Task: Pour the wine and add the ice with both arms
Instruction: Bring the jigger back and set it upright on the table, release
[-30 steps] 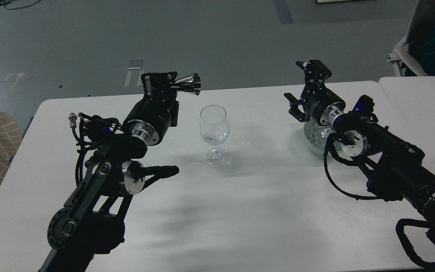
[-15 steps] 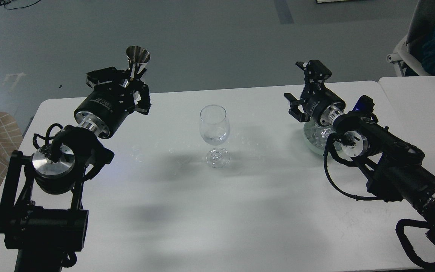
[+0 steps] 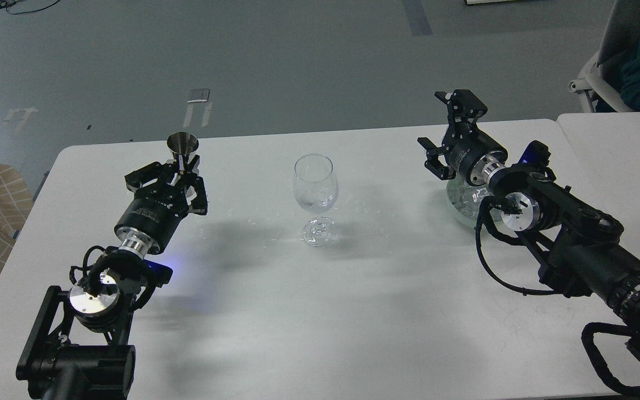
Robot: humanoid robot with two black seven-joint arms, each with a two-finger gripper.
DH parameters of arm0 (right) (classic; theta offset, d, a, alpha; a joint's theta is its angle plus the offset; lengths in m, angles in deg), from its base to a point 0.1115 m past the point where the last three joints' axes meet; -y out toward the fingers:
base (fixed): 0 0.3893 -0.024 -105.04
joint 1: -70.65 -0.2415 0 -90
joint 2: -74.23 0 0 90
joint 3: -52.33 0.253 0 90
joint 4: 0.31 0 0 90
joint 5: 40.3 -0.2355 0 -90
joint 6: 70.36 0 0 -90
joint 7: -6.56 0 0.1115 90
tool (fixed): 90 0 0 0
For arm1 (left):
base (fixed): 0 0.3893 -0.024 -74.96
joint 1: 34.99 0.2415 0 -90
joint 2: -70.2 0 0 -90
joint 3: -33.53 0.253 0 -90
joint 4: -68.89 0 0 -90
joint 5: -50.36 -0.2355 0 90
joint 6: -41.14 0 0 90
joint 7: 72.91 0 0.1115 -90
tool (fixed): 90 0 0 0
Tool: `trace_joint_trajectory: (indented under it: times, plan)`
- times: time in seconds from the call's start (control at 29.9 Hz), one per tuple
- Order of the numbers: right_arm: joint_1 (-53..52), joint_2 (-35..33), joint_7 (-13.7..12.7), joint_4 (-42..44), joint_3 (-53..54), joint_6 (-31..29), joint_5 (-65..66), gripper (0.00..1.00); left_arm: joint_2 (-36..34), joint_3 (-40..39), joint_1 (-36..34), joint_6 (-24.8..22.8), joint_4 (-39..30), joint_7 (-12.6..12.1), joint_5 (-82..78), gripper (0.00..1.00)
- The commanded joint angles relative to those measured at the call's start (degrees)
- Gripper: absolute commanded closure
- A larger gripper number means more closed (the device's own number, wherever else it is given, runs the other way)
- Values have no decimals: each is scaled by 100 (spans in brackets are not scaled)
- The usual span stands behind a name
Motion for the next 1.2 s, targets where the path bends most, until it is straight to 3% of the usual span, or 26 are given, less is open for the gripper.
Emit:
trace_joint_trajectory:
  times: [0.0, 0.1, 0.27, 0.57, 1.17]
  plan:
    - [10, 9, -1, 8, 0, 0, 9, 0, -35, 13, -46, -129, 392, 30, -35, 100]
    - [1, 35, -1, 8, 0, 9, 9, 0, -35, 4, -64, -147, 719, 39, -9, 99]
    - [10, 44, -1, 16, 0, 9, 9, 0, -105, 56, -64, -103, 755, 47, -52, 89]
    - [19, 44, -1, 16, 0, 9, 44, 0, -158, 65, -64, -76, 974, 65, -53, 82]
    - [63, 114, -1, 16, 0, 44, 44, 0, -149, 39, -90, -59, 1027, 74, -35, 79]
